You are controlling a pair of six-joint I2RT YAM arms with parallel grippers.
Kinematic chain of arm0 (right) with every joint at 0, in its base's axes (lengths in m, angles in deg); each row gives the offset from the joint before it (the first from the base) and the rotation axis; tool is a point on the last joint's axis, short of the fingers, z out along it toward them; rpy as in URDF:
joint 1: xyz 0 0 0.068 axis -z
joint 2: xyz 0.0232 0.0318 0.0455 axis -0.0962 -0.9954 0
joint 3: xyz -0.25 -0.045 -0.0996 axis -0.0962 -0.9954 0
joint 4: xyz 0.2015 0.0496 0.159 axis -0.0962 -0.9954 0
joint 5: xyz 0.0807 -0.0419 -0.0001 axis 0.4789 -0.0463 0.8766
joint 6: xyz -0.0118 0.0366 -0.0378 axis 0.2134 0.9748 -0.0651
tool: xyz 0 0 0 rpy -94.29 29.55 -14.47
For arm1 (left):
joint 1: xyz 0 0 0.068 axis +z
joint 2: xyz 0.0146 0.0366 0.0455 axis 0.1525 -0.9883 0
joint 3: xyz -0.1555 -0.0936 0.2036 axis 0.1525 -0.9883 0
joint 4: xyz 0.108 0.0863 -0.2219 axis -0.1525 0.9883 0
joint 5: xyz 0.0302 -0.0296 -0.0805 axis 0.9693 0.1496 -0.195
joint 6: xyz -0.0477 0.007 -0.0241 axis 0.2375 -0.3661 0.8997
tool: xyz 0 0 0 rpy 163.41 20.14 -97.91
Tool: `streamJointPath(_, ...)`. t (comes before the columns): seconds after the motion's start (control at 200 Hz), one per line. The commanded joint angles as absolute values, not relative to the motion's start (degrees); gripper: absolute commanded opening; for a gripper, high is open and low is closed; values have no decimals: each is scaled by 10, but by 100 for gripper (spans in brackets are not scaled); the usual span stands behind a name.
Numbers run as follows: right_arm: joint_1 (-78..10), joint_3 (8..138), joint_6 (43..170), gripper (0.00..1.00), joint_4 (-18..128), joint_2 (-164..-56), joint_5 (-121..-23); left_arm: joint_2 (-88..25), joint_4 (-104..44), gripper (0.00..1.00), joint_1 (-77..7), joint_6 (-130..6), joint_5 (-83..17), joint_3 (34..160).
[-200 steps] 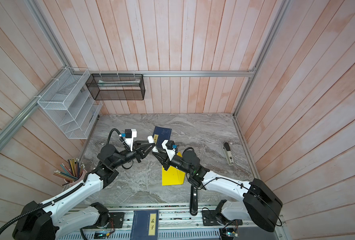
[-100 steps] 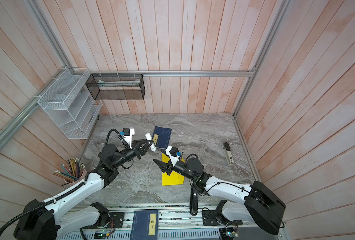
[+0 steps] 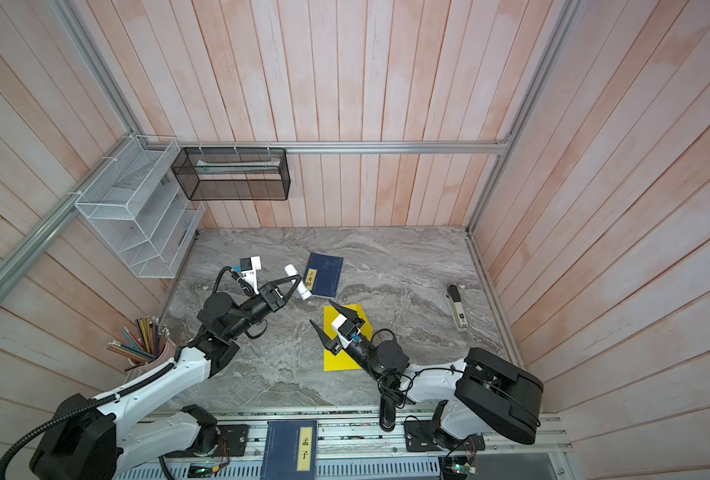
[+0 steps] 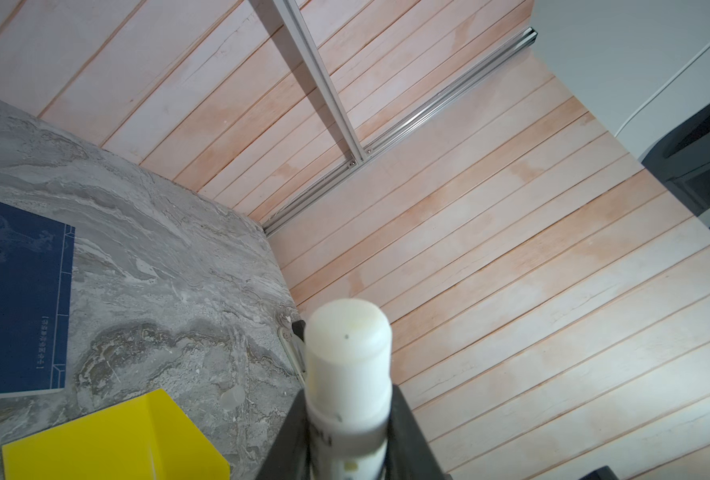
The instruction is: Place the letter into the envelope and seal it
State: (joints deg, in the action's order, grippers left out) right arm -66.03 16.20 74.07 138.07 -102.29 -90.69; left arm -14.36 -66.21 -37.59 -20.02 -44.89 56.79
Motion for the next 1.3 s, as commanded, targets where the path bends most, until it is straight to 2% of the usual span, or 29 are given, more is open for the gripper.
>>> streamJointPath(0.0,-663,178,705,67,1430,-1036,-931,-147,-687,0,-379,-171,-458,566)
streamJointPath(0.585,-652,265,727,69,1389,-1099,-944,-188,-765,0,-412,-125,-461,564)
streamJointPath(0.765,-646,283,745,63,1353,-1101,-951,-192,-773,0,-424,-123,-461,566)
streamJointPath(1.16,-635,298,759,40,1329,-1101,-950,-197,-767,0,-438,-128,-458,570)
streamJointPath(1.295,-635,301,757,39,1326,-1103,-953,-199,-768,0,-441,-127,-463,569)
